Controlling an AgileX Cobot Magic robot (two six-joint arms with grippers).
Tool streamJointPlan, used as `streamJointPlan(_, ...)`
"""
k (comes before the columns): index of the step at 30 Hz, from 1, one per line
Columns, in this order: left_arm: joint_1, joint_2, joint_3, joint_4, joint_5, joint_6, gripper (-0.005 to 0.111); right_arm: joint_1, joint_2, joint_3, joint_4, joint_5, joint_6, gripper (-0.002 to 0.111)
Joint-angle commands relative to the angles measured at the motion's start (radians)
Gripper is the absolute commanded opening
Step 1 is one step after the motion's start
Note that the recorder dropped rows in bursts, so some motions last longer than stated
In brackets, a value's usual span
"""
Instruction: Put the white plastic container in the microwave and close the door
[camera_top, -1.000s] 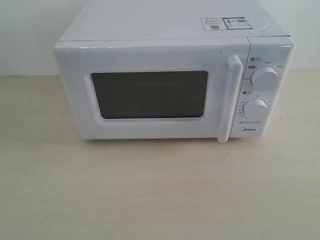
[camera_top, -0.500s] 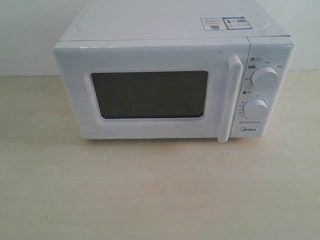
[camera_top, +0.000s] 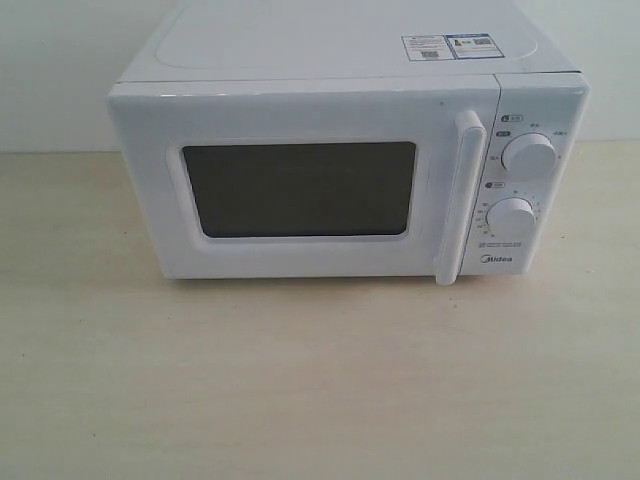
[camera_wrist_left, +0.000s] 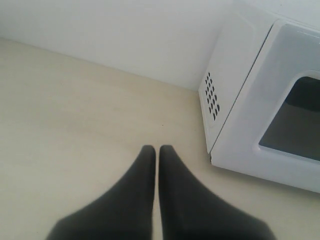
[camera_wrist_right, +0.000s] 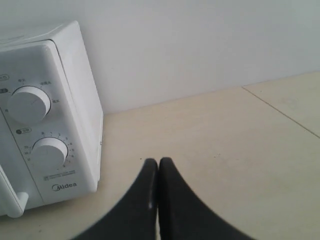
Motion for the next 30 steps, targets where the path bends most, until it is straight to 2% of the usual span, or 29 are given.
streamJointPlan(1,0.003,-0.003,0.003,0.001,0.0,0.002,0.004,-0.003,-0.006,0.0,0.003,0.003,-0.01,0.0)
streamJointPlan(5,0.003,-0.003,0.003,0.001,0.0,0.002,0.004,-0.003,-0.006,0.0,0.083,0.003,-0.027,0.0)
streamJointPlan(12,0.003,-0.003,0.003,0.001,0.0,0.002,0.004,-0.003,-0.006,0.0,0.334,0.044,-0.34,0.0)
streamJointPlan(18,0.003,-0.003,0.003,0.001,0.0,0.002,0.004,-0.003,-0.006,0.0,0.339,0.197,-0.355,0.0)
streamJointPlan(30,0.003,-0.003,0.003,0.003,0.0,0.002,0.004,0.033,-0.006,0.0,0.351,0.197,-0.352,0.0)
